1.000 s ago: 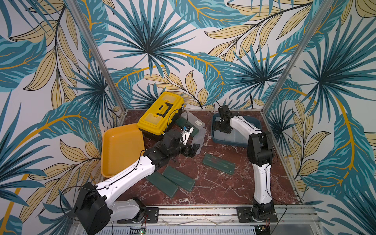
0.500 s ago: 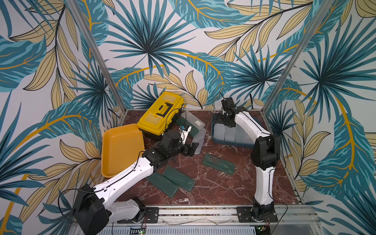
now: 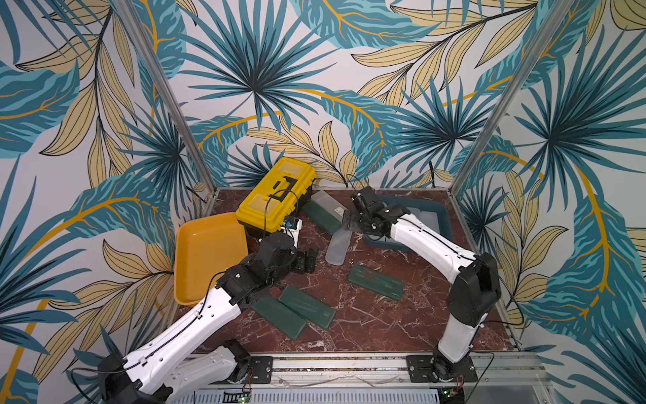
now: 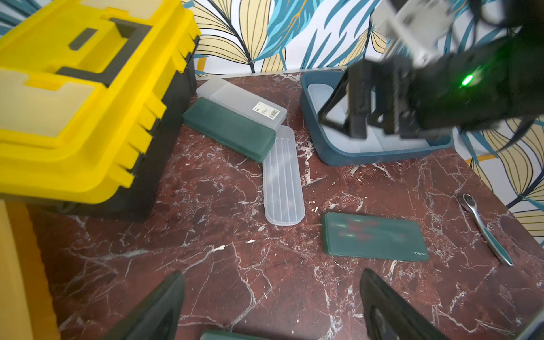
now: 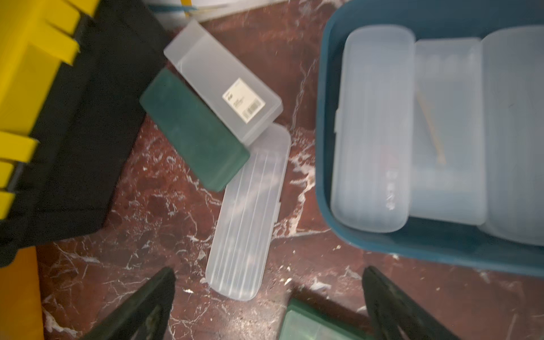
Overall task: Place the pencil cases by color into the storage box
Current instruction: Place the pencil case at the storage box, then pick up the pencil case from the center of the board.
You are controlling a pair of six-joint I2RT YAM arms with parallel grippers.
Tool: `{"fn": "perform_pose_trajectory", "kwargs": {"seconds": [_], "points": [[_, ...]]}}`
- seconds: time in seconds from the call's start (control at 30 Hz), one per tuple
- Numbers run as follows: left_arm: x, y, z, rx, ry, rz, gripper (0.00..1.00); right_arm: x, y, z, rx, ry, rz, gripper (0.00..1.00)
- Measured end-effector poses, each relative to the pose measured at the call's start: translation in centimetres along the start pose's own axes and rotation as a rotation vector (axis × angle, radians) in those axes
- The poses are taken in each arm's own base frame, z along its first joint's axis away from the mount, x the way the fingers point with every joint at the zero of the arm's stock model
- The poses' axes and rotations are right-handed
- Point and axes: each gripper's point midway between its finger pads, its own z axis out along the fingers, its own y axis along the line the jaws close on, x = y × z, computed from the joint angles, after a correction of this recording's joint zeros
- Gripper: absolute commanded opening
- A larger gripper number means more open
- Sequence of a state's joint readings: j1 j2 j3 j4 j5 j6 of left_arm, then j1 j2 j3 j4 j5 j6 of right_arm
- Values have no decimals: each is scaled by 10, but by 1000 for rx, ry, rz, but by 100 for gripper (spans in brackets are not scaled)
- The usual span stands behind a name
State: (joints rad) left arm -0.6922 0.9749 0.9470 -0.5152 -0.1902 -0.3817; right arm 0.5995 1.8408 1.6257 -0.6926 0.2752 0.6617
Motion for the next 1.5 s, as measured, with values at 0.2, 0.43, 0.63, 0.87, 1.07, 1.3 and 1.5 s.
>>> {"fn": "perform_pose_trajectory", "kwargs": {"seconds": [0.2,0.43,0.63,0.87,1.07,1.3,1.5], "points": [[12,12,-19,-11,-8,-33,96,49,15,42,74,74,64,99],[24,20,-33,-1,-35,-46,97,68,26,85,128,116,115,99],[36,22,-29,14,-27,-74,97,72,29,98,146,127,132,99],[47,20,-23,27,3,-90,97,71,36,110,145,129,135,99],[43,19,-23,33,-11,-96,96,85,29,122,180,162,119,99],[37,17,-31,55,-44,-106,96,87,31,123,168,179,123,92],[23,13,-47,97,-115,-119,96,89,29,127,172,186,123,87]]}}
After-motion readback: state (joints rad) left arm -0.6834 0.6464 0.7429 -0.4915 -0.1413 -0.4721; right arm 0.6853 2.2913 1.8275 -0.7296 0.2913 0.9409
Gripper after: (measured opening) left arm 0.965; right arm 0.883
